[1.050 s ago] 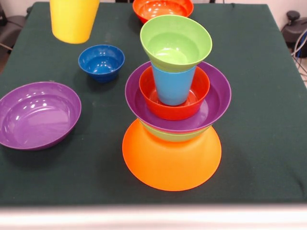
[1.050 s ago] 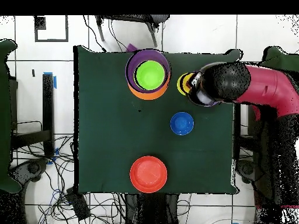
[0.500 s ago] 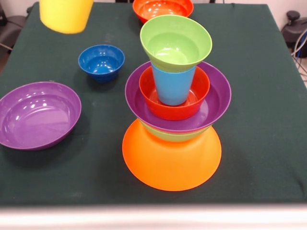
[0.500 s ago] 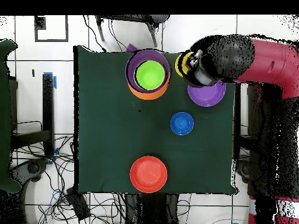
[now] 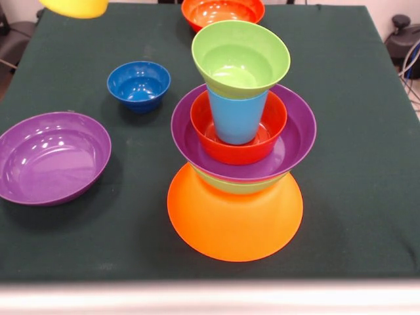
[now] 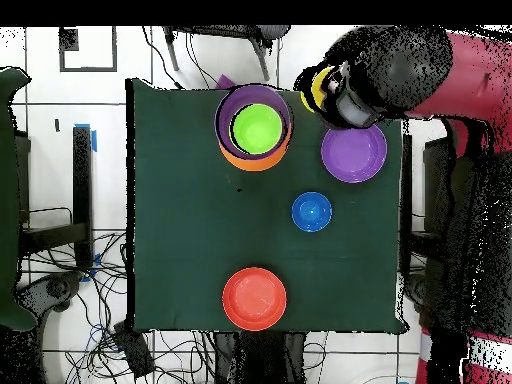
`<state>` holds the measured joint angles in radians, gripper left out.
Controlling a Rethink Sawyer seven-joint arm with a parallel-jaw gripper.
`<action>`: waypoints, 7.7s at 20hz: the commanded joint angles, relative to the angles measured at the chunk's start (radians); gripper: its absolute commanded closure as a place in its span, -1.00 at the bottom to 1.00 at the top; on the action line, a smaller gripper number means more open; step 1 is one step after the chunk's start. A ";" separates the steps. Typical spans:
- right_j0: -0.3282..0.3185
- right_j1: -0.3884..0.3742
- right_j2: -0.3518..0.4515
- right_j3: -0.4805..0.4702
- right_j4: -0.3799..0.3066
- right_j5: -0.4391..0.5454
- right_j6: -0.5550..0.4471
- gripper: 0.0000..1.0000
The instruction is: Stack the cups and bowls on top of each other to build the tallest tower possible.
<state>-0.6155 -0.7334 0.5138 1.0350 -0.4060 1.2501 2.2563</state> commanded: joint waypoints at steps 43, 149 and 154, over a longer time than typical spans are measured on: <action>0.230 0.027 -0.210 0.238 0.066 -0.293 0.147 1.00; 0.191 0.015 -0.255 0.409 0.319 -0.415 -0.029 1.00; 0.187 0.018 -0.257 0.400 0.316 -0.403 -0.035 1.00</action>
<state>-0.4233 -0.7592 0.2571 1.4536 -0.0376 0.7981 2.2563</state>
